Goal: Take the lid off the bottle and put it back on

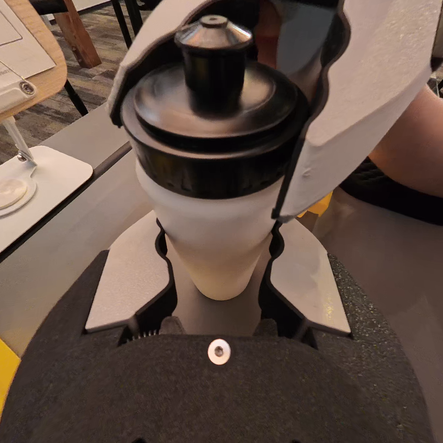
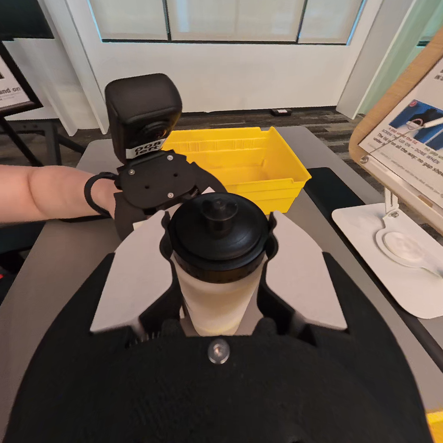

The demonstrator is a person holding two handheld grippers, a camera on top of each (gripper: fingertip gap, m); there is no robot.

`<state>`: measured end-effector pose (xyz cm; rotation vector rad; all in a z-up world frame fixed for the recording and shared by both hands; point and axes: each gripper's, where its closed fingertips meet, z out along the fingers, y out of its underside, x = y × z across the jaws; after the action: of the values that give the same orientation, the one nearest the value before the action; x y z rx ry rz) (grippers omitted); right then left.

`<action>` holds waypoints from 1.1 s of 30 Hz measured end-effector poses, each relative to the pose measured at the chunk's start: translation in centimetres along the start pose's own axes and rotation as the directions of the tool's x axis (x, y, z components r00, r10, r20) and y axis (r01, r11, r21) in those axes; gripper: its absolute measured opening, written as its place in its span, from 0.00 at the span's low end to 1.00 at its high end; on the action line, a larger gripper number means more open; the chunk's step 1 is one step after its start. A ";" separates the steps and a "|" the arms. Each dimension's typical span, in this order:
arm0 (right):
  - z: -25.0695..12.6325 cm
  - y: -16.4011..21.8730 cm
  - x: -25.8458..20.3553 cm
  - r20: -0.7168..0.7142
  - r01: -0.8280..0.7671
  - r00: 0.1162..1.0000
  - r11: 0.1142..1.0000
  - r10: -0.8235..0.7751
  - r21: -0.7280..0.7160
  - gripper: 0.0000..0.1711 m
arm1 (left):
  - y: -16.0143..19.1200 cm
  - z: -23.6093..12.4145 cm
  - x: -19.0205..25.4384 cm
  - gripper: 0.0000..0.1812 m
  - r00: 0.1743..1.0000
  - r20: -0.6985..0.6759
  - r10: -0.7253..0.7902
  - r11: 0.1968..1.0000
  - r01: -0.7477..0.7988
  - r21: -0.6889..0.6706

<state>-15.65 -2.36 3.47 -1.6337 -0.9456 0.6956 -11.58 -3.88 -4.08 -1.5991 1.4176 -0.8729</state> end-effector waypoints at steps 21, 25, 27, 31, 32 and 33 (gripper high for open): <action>0.0 0.2 -0.2 0.031 0.019 0.999 1.000 -0.020 0.012 0.45 | 0.1 -0.1 0.0 0.47 1.000 -0.018 0.011 1.000 -0.011 -0.001; 0.7 0.0 0.8 -0.078 -0.032 0.996 0.999 0.034 0.031 0.46 | 0.1 -0.2 -0.9 0.47 0.996 0.070 -0.057 0.998 0.058 -0.011; 0.9 0.0 1.3 -0.173 -0.063 0.983 0.997 0.068 0.034 0.46 | 0.1 -0.2 -1.3 0.47 0.989 0.119 -0.087 0.996 0.087 -0.001; 0.9 0.0 1.7 -0.330 -0.082 0.940 0.996 0.085 0.024 0.46 | 0.2 -0.3 -1.4 0.47 0.985 0.148 -0.087 0.996 0.089 -0.008; 0.9 0.0 1.6 -0.328 -0.076 0.942 0.997 0.077 0.015 0.46 | 0.2 -0.3 -1.3 0.47 0.986 0.141 -0.083 0.996 0.086 -0.010; 0.9 0.0 1.6 -0.310 -0.067 0.948 0.998 0.067 0.010 0.46 | 0.2 -0.3 -1.3 0.47 0.988 0.128 -0.082 0.997 0.083 -0.007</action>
<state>-15.57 -0.54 3.33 -1.7214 -0.6646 0.4640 -12.06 -2.64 -4.08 -1.7024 1.2777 -0.7949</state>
